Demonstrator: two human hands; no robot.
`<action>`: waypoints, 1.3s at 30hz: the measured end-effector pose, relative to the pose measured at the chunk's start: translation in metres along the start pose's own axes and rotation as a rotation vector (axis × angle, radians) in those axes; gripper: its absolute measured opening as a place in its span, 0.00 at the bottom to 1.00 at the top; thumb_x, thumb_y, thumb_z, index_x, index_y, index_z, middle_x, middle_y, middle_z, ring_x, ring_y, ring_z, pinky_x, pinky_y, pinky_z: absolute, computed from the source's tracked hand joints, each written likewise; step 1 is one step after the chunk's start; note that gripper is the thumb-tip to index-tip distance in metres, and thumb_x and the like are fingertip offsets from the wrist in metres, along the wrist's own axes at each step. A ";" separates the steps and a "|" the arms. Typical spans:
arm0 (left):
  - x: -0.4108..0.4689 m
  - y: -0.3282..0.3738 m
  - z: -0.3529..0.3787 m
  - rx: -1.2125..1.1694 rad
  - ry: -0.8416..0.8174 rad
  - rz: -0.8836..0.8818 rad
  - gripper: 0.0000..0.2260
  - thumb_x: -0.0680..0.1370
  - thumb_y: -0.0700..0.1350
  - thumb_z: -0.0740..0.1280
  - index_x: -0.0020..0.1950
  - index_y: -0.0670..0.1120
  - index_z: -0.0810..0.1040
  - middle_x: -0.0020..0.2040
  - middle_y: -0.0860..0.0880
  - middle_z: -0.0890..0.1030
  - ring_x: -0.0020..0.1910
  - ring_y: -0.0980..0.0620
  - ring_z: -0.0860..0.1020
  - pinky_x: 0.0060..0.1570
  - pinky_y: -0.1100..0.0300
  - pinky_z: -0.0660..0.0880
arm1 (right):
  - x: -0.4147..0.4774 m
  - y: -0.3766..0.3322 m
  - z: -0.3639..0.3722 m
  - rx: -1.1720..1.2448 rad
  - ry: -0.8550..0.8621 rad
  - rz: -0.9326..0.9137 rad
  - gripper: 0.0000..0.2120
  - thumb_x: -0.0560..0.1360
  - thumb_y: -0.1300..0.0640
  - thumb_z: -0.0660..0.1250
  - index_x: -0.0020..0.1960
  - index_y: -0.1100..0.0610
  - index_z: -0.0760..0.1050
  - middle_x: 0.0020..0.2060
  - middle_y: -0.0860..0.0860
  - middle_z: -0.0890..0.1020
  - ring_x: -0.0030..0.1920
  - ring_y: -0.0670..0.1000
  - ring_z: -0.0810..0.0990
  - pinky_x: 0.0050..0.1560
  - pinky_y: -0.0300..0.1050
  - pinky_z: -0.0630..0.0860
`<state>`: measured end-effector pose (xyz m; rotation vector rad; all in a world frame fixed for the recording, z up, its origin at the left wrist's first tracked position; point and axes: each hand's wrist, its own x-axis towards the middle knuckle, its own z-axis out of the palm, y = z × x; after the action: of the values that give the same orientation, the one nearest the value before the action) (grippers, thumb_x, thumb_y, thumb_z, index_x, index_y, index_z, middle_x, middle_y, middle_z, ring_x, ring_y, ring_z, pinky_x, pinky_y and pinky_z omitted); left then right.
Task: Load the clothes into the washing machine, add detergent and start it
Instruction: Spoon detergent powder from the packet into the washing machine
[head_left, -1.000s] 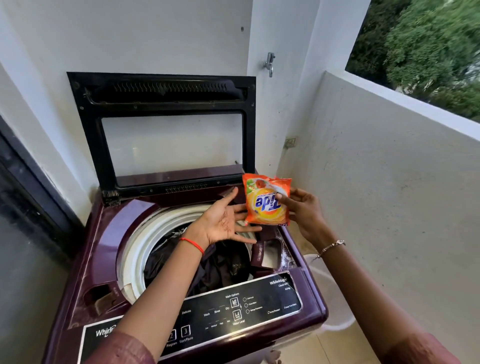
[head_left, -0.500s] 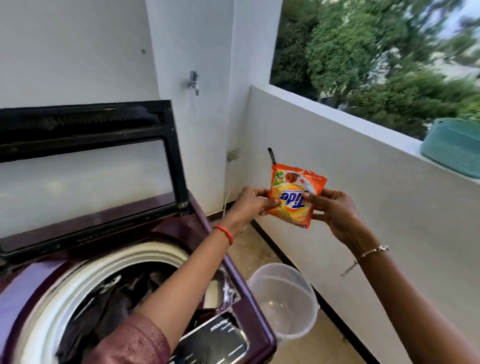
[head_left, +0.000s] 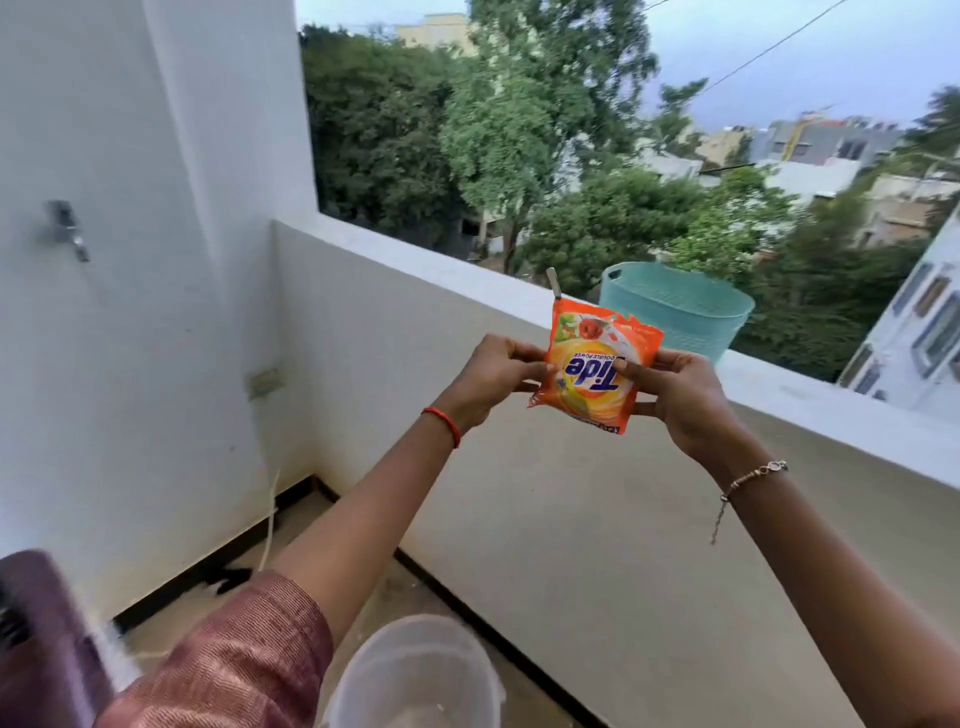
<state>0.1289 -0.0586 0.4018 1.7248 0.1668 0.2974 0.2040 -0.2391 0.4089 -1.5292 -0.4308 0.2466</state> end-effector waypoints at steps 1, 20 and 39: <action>0.018 0.007 0.009 0.002 -0.006 0.020 0.10 0.76 0.33 0.64 0.56 0.30 0.77 0.37 0.46 0.79 0.27 0.62 0.79 0.33 0.70 0.78 | 0.012 -0.006 -0.012 0.003 0.022 -0.016 0.06 0.71 0.65 0.69 0.49 0.63 0.77 0.37 0.52 0.85 0.34 0.49 0.84 0.34 0.47 0.82; 0.260 0.059 0.113 0.245 0.030 0.098 0.07 0.76 0.32 0.63 0.46 0.33 0.81 0.35 0.44 0.80 0.26 0.57 0.73 0.25 0.67 0.72 | 0.207 -0.044 -0.128 -0.249 0.330 -0.011 0.09 0.71 0.64 0.71 0.49 0.66 0.76 0.41 0.58 0.82 0.29 0.49 0.81 0.24 0.40 0.78; 0.315 0.032 0.133 0.652 -0.243 -0.169 0.13 0.78 0.31 0.50 0.40 0.34 0.71 0.33 0.39 0.75 0.18 0.52 0.76 0.36 0.55 0.79 | 0.282 0.014 -0.130 -0.801 0.369 0.225 0.08 0.73 0.66 0.63 0.35 0.64 0.71 0.52 0.66 0.78 0.52 0.63 0.79 0.53 0.59 0.78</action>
<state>0.4667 -0.1027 0.4456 2.3554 0.2470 -0.1127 0.5141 -0.2391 0.4294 -2.3592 -0.0456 -0.0566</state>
